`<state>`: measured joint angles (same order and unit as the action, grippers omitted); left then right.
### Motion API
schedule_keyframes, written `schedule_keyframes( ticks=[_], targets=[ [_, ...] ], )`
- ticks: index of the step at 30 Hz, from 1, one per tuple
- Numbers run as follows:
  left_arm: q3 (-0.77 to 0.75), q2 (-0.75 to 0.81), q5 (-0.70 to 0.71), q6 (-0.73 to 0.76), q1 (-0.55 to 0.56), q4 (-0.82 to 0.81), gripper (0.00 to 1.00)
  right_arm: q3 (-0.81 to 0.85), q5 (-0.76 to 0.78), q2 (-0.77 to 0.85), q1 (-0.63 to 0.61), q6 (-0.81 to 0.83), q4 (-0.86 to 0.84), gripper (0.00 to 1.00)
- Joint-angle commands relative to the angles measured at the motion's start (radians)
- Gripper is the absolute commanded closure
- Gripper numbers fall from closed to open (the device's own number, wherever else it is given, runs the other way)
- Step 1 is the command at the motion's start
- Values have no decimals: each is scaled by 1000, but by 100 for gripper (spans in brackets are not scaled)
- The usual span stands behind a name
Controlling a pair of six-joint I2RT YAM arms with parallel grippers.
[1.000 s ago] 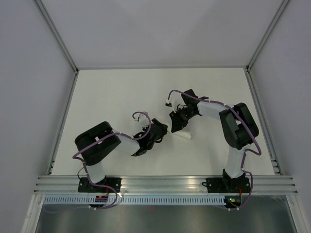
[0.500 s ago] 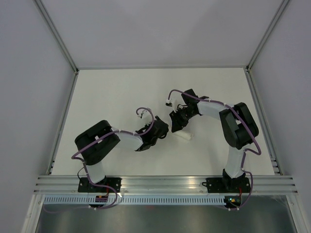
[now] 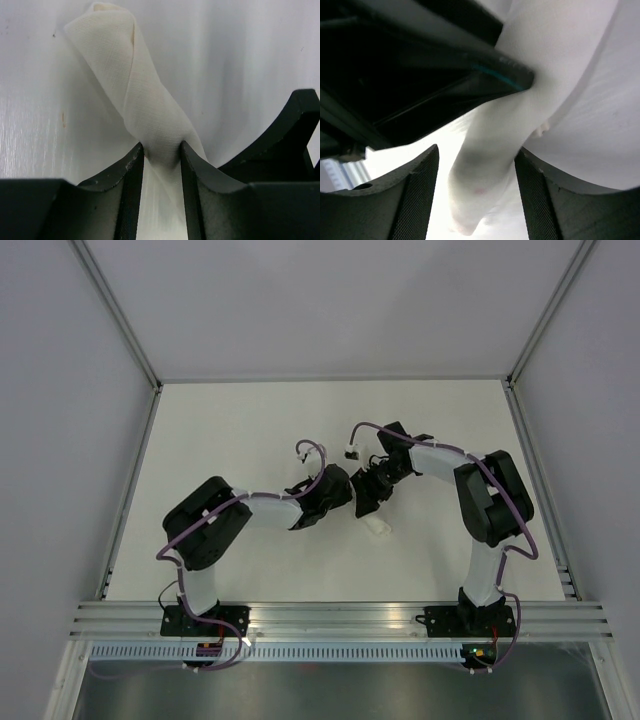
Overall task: Fold the napkin, place the utensils inside, and roll it up
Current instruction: Adjust the napkin at the center of the board.
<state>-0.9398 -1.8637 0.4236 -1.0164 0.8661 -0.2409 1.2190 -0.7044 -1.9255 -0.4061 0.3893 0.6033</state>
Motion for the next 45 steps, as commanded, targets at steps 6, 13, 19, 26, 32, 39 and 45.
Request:
schedule_keyframes(
  ticks=[6, 13, 19, 26, 32, 39, 45],
  targets=[
    [-122, -80, -106, 183, -67, 120, 60, 7, 43, 13, 59, -9, 107, 28],
    [-244, -127, -187, 306, -95, 175, 59, 14, -10, 26, 101, 3, 127, 29],
    [-349, -164, -255, 426, -114, 235, 59, 48, -64, 46, 171, 22, 167, 33],
    [-444, -206, -371, 558, -156, 315, 59, 85, -102, 71, 268, 25, 188, 33],
    [-508, -253, -450, 636, -182, 362, 60, 71, -99, 94, 308, 5, 150, 36],
    [-632, -314, -511, 768, -188, 422, 59, 60, -95, 91, 326, -7, 131, 36],
    [-751, -374, -546, 822, -190, 508, 57, 62, -101, 82, 342, -10, 125, 36]
  ],
)
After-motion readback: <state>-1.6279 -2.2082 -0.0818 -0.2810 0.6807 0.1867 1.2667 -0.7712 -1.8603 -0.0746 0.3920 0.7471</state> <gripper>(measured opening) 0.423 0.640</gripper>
